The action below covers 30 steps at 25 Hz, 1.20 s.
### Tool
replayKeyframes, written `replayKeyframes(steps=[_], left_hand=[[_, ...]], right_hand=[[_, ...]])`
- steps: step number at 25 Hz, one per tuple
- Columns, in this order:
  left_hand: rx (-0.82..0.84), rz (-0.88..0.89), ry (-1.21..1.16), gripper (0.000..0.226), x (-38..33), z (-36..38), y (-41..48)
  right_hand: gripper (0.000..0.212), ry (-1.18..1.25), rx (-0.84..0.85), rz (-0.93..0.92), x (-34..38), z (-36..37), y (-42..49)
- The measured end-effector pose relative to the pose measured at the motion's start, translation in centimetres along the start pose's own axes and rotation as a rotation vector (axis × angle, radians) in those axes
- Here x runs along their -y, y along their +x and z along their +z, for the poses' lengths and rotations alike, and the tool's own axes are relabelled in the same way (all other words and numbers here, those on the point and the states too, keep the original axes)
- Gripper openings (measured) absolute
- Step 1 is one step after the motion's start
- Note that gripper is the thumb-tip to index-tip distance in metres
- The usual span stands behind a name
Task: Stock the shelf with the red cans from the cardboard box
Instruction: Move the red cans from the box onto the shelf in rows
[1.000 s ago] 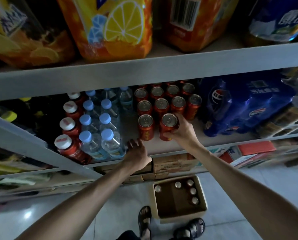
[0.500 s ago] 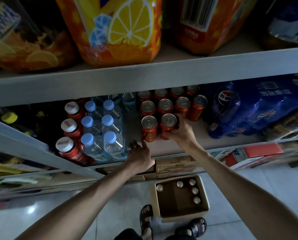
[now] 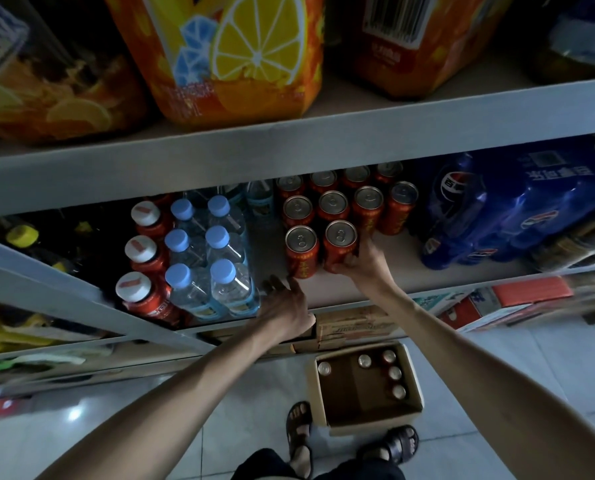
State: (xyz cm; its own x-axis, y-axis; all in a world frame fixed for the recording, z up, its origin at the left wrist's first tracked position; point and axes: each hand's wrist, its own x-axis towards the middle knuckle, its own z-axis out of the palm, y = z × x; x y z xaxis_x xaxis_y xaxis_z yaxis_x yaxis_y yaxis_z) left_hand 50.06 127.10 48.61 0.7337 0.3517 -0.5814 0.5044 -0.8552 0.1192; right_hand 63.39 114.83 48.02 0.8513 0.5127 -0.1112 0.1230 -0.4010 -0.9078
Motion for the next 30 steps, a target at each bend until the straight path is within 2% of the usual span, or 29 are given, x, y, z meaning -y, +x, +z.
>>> replayKeyframes(steps=[7, 27, 30], left_hand=[[0.009, 0.004, 0.010, 0.091, -0.1, -0.1, -0.3], [0.055, 0.011, 0.153, 0.086, -0.4, -0.4, -0.6], [0.022, -0.017, 0.129, 0.075, -0.7, -0.4, -1.4]], right_hand=[[0.083, 0.008, 0.056, 0.026, -0.4, -0.3, 0.4], [0.079, -0.022, -0.038, 0.007, 0.0, -0.2, -0.9], [0.085, -0.022, -0.063, -0.018, 0.0, -0.5, -2.6]])
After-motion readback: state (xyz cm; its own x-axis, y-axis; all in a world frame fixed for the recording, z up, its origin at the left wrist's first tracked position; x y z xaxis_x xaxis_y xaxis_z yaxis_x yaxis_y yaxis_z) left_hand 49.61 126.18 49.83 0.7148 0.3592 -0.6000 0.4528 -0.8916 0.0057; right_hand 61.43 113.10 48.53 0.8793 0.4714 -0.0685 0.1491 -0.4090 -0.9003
